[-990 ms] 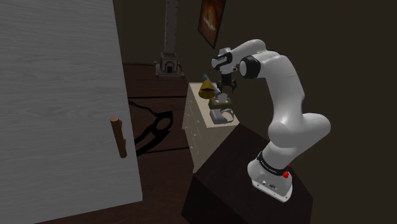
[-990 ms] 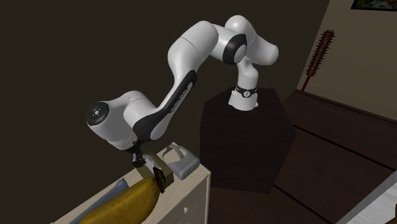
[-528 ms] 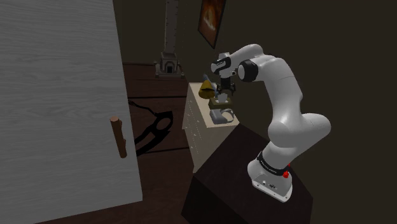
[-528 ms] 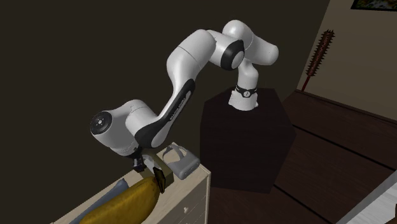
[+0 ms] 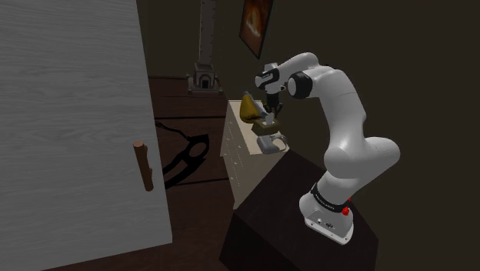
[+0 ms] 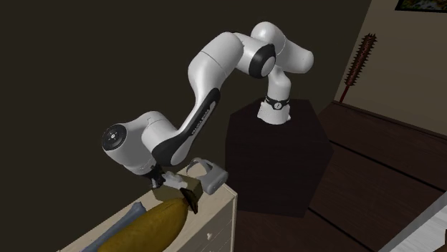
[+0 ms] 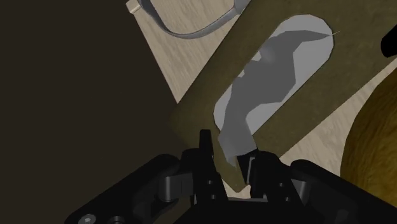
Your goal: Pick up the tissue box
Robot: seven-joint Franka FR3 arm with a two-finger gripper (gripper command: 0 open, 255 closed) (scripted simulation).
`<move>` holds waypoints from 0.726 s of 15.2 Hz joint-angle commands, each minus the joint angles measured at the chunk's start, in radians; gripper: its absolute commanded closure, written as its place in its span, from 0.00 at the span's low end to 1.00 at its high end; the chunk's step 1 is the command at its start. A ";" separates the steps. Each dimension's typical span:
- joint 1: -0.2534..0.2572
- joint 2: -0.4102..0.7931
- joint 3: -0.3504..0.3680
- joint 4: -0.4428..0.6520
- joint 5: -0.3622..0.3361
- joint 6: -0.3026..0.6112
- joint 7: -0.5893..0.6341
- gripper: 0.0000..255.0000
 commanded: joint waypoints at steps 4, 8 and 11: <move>-0.001 -0.007 -0.001 0.004 -0.001 -0.018 -0.004 1.00; 0.003 -0.045 -0.004 -0.010 -0.004 -0.041 -0.009 1.00; 0.006 -0.073 -0.007 -0.018 -0.006 -0.061 -0.013 1.00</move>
